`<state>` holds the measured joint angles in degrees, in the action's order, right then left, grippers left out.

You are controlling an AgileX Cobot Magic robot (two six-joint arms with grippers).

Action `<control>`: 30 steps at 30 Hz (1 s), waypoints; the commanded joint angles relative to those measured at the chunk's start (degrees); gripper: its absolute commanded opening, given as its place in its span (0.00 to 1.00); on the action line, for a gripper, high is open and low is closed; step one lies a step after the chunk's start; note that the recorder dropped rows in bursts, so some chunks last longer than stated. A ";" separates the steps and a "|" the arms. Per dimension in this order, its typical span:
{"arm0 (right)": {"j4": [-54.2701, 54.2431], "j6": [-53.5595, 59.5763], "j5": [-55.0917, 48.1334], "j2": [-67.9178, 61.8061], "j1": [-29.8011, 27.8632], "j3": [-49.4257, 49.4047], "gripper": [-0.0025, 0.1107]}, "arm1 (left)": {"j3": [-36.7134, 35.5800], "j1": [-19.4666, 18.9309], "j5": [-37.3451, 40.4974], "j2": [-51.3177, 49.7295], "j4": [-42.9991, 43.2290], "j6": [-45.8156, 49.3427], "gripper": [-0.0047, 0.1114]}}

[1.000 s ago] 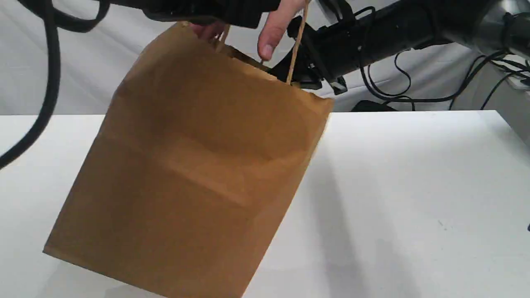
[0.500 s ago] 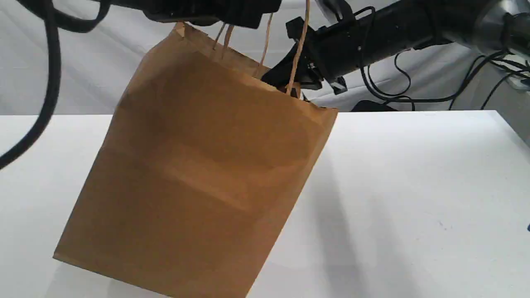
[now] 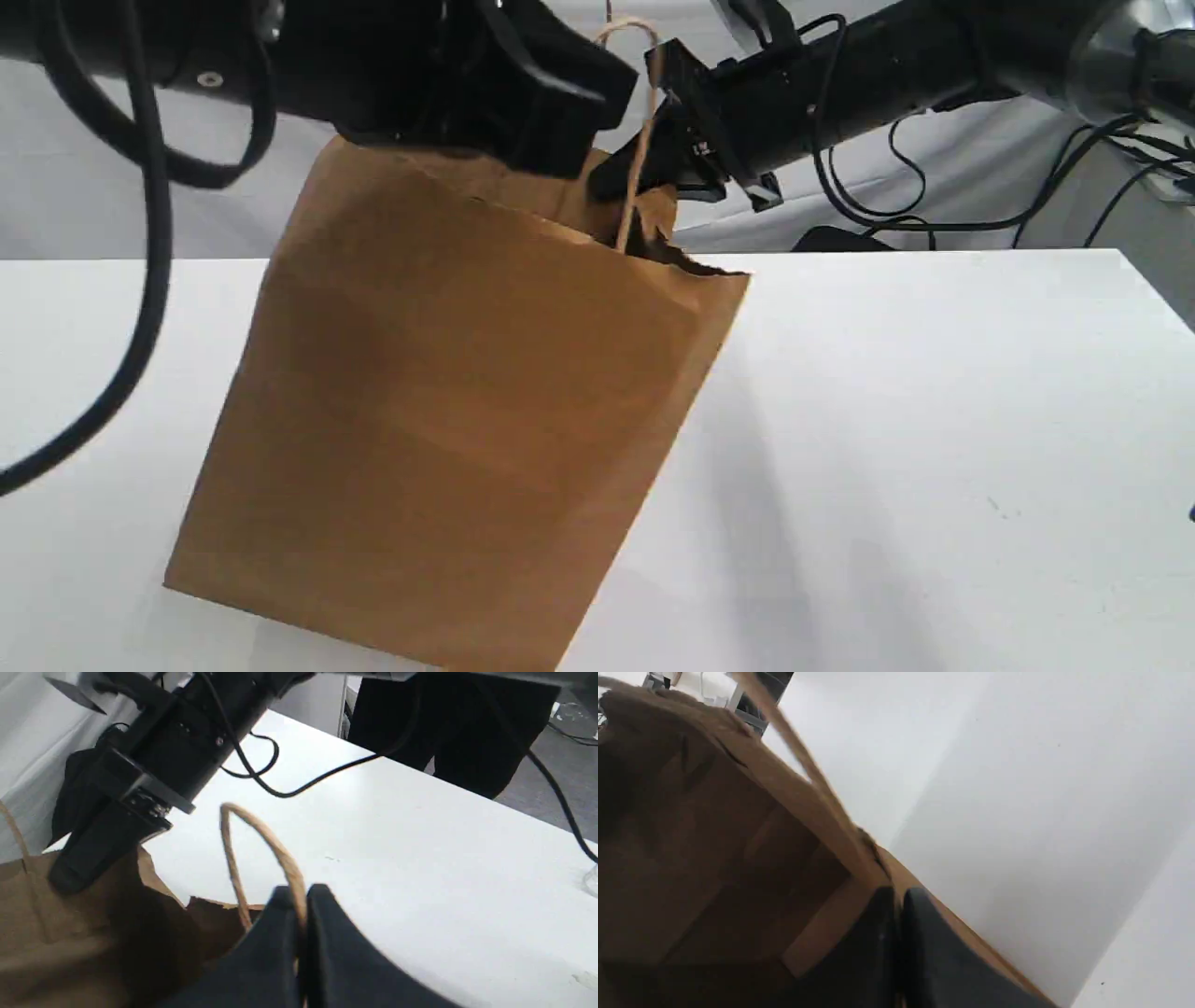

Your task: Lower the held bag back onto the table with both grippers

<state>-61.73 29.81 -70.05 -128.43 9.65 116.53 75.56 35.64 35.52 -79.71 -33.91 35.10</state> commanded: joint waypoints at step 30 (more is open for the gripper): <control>13.98 -1.49 0.09 8.73 1.30 0.19 0.02 | -12.20 0.26 -10.11 0.43 -2.12 -0.60 0.05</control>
<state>-47.87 28.73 -69.79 -119.65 10.81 116.53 63.62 35.64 27.18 -79.71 -35.29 35.10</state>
